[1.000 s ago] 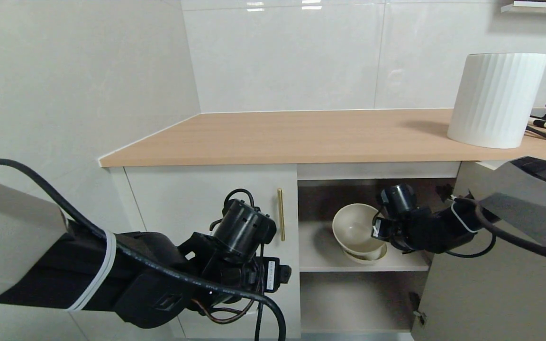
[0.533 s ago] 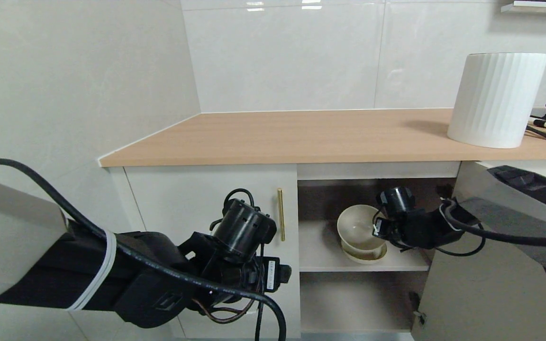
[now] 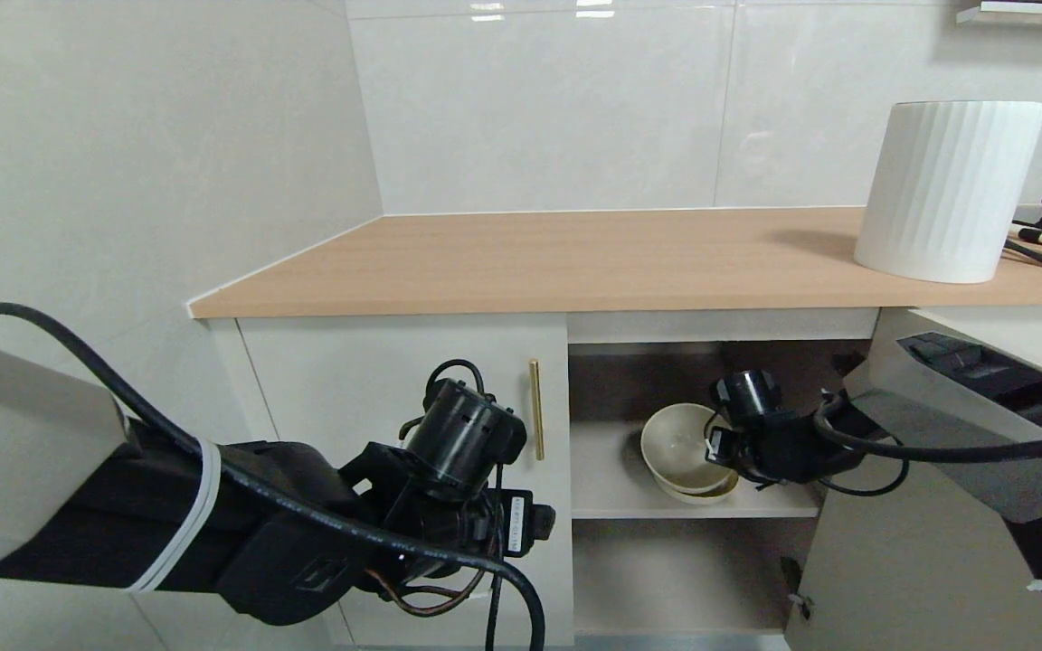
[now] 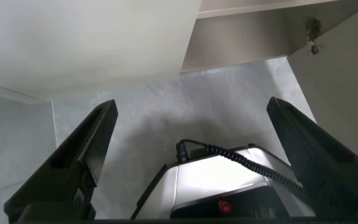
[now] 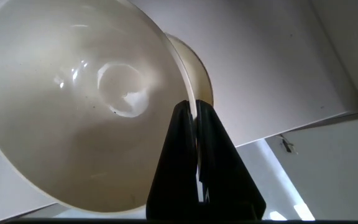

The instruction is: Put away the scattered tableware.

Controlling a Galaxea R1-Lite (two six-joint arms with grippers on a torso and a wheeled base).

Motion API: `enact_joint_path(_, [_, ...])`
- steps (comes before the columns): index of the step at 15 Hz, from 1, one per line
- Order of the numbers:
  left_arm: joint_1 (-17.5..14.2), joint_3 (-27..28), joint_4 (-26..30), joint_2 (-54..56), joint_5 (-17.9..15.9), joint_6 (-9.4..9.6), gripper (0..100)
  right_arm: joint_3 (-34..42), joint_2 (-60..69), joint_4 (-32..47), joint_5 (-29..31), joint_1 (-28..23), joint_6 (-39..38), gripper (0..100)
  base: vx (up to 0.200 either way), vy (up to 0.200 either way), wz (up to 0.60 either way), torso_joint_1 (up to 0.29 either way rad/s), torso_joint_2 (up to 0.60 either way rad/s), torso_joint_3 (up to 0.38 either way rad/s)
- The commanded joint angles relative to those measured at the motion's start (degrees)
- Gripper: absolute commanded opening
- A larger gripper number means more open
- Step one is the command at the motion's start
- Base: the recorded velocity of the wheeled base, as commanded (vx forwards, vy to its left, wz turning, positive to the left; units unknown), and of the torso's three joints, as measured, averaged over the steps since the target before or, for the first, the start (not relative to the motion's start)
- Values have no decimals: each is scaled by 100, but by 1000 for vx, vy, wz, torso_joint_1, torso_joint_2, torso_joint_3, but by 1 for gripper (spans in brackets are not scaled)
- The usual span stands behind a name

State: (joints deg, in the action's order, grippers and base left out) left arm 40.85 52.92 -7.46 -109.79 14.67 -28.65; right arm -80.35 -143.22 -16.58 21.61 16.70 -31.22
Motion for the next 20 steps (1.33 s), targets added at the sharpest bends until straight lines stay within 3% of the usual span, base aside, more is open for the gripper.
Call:
enact_joint_path(1, [2, -1, -1, -7, 1, 0, 100, -69, -49, -3, 1, -9, 2, 0, 0, 0, 0, 0, 0, 0])
enact_joint_path(10, [2, -1, -1, -7, 1, 0, 100, -77, -84, -3, 36, -27, 11, 0, 0, 0, 0, 0, 0, 0])
enact_joint_path(11, [2, -1, -1, -7, 1, 0, 100, -77, -84, -3, 36, -27, 11, 100, 0, 0, 0, 0, 0, 0])
enact_joint_path(17, [-25, -1, -1, 19, 1, -9, 100, -34, -31, -3, 36, -27, 2, 100, 0, 0, 0, 0, 0, 0])
enact_joint_path(20, [-271, 17, -1, 432, -16, 8, 100, 283, 338, 6, -17, 17, -7, 100, 0, 0, 0, 0, 0, 0])
